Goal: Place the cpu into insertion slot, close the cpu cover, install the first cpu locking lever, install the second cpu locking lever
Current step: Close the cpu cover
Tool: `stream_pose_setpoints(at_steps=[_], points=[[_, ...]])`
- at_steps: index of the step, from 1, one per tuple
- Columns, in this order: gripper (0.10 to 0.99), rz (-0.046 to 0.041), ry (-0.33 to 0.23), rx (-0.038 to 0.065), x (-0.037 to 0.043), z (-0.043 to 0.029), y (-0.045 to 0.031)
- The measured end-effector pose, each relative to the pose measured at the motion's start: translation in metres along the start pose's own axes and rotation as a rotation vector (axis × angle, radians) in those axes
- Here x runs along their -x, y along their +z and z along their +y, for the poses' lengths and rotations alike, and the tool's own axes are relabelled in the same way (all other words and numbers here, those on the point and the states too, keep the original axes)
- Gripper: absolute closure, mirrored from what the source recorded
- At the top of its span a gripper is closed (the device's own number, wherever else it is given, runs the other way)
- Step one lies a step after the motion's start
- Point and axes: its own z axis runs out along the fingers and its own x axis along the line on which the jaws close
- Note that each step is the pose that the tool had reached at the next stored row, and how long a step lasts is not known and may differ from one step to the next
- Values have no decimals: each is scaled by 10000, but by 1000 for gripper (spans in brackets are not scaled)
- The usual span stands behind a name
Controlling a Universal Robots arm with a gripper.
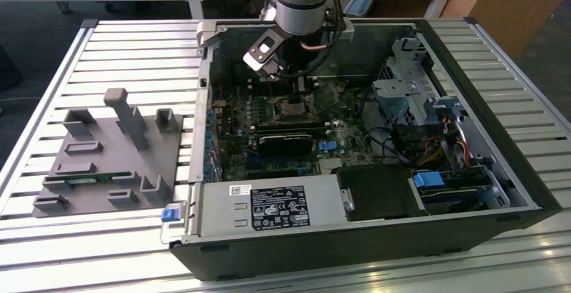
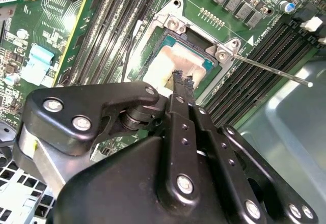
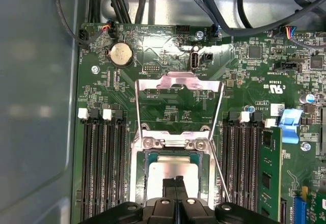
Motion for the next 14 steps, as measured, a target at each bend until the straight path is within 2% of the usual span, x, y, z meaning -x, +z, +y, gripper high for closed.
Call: stream_pose_setpoints(at_steps=[14], points=[[980,0,0,-1,-1,2,-86]])
